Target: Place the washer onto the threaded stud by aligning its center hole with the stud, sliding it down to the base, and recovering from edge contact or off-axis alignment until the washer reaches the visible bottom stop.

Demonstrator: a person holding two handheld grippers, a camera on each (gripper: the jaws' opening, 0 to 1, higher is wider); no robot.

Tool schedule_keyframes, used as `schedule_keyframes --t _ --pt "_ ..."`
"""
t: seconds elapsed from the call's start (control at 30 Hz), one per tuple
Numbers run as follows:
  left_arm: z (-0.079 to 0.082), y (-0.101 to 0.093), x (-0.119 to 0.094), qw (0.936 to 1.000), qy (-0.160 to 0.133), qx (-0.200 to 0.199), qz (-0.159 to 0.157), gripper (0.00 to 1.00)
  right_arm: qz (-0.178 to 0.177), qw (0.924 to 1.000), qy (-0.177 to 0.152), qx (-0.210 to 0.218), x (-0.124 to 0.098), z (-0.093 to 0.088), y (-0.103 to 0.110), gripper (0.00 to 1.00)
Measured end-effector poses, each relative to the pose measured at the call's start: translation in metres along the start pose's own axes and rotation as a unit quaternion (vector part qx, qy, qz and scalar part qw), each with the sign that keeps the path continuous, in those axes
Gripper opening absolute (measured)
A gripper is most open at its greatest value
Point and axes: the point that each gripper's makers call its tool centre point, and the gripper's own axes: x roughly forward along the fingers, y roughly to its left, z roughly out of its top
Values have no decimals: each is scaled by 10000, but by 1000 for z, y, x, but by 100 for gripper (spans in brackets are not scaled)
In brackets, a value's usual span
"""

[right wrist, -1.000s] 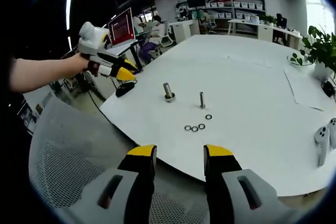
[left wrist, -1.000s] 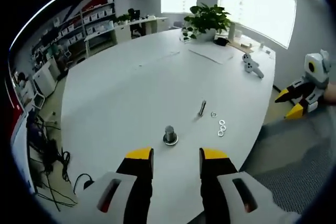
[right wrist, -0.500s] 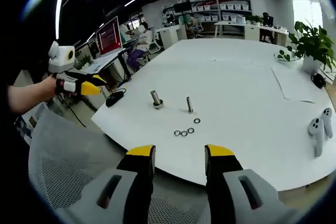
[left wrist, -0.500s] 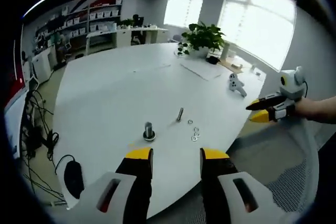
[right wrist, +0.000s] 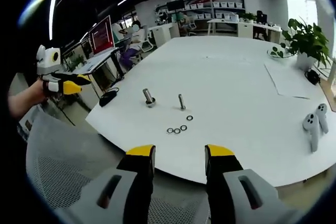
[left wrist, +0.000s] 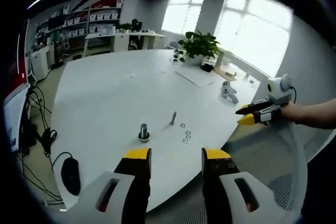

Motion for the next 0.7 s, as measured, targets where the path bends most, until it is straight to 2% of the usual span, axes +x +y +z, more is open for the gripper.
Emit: schedule_keyframes --t 0.3,0.5,0.7 --pt "-7 -14 -1 9998 -156 -95 -106 36 -86 9998 156 -40 1 -5 -3 40" --pt "-6 -12 -2 9994 -314 -147 -41 36 -79 9997 211 -59 2 -6 -3 40" --pt "-9 -9 -7 9995 -278 -173 -36 36 -116 9996 228 -72 2 -7 -4 40"
